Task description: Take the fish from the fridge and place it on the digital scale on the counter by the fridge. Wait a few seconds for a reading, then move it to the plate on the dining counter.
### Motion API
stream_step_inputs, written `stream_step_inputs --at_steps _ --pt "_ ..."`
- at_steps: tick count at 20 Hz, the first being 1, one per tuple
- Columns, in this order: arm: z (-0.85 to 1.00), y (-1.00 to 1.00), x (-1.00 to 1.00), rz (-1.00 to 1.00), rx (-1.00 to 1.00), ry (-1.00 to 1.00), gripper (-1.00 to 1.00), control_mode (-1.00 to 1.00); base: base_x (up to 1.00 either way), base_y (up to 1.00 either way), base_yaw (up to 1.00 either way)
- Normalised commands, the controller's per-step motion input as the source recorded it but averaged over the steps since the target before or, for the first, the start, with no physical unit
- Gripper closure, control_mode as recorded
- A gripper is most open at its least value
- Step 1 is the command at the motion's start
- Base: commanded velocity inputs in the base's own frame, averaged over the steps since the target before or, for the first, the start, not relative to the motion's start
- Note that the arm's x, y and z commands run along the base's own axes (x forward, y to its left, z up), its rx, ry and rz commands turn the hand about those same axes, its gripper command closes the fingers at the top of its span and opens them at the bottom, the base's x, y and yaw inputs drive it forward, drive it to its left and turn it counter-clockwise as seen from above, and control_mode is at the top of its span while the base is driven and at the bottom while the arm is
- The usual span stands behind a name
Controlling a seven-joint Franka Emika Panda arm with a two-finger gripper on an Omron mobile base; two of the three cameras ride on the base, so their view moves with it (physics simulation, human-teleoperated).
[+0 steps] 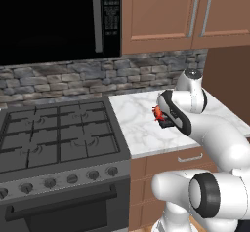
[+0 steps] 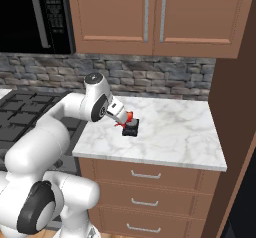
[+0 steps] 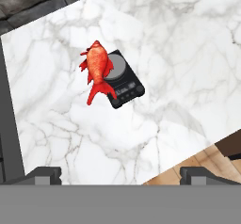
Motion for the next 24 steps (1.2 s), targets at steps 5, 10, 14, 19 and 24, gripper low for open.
stream_step_inputs --at_steps 5,10,14,19,24 --pt "0.0 0.0 0.0 0.0 0.0 0.0 -1.0 -1.0 0.0 0.0 0.0" --pt "0.0 0.0 0.0 0.0 -0.01 -0.01 -1.0 -1.0 0.0 0.0 0.0" --pt "-0.26 0.14 0.09 0.0 -0.08 -0.02 -1.0 -1.0 0.0 0.0 0.0" --pt "-0.27 0.09 0.4 0.0 -0.05 0.0 -1.0 -1.0 0.0 0.0 0.0" --pt "-0.18 0.06 0.57 0.0 -0.02 0.02 -1.0 -1.0 0.0 0.0 0.0"
